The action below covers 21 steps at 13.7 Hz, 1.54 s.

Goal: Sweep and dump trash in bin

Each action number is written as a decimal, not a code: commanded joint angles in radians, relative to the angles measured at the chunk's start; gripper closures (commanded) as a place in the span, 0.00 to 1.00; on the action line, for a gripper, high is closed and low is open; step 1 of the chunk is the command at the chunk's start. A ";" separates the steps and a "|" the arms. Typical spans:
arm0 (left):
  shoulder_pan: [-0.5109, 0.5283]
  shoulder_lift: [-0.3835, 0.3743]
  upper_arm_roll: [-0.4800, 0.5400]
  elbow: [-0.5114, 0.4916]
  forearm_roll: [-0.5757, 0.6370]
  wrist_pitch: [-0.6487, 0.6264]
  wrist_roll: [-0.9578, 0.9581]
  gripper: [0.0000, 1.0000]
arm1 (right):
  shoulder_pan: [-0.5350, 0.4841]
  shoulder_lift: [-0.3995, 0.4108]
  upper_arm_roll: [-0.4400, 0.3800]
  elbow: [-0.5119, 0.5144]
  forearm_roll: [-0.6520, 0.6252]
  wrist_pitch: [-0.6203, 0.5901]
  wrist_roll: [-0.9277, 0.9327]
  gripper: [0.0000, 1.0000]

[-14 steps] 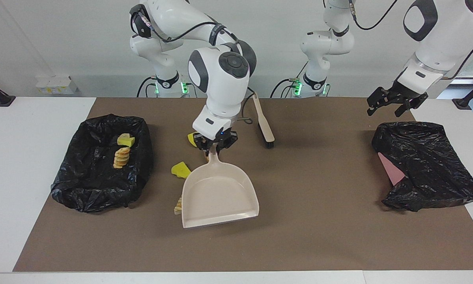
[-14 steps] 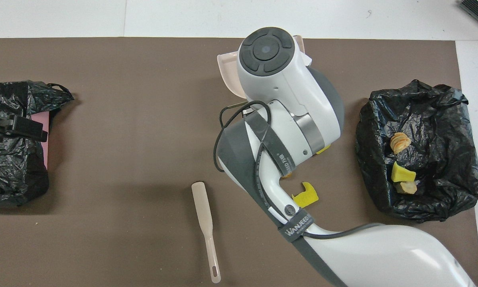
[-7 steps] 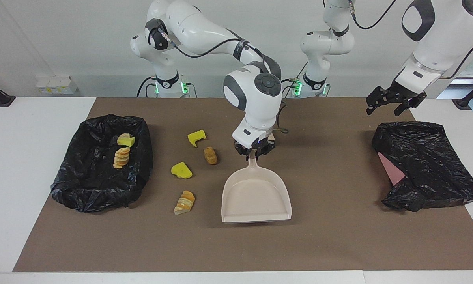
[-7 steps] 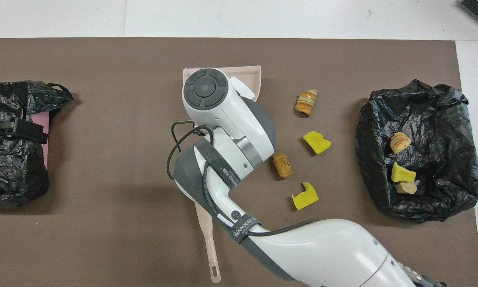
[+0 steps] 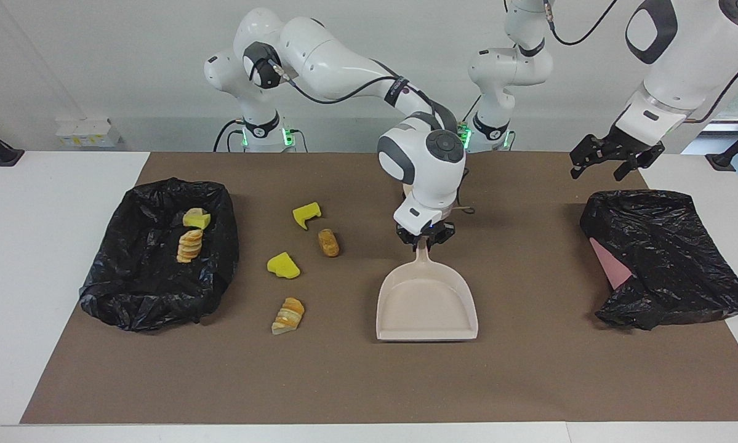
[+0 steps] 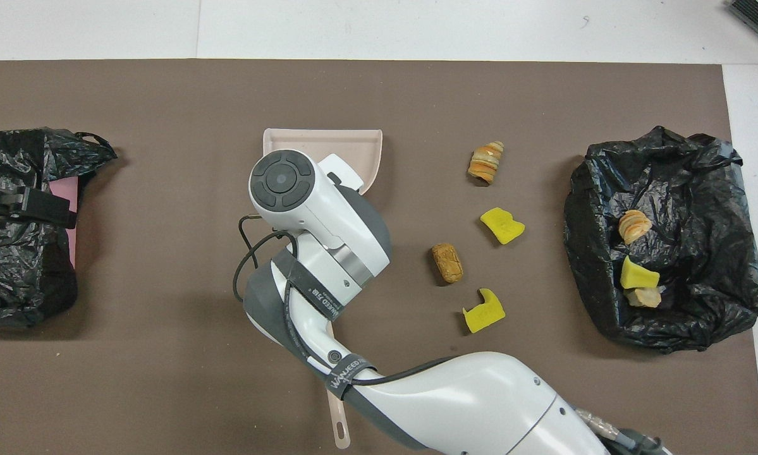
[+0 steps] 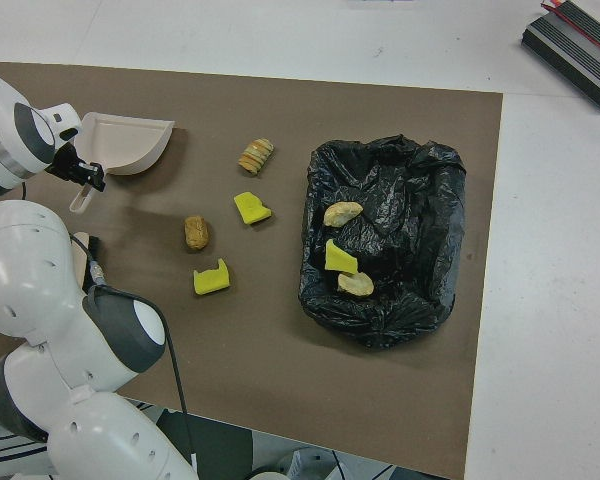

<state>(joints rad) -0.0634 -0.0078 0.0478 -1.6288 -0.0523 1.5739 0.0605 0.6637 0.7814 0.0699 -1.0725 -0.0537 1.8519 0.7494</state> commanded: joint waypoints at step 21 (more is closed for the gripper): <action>-0.117 0.139 -0.006 -0.033 0.011 0.213 -0.033 0.00 | 0.043 -0.500 0.019 -0.560 0.073 0.062 -0.030 0.09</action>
<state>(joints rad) -0.1407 0.0996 0.0321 -1.6564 -0.0524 1.7381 0.0508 0.6998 0.4476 0.0831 -1.3777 -0.0328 1.8312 0.7348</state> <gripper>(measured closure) 0.000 0.093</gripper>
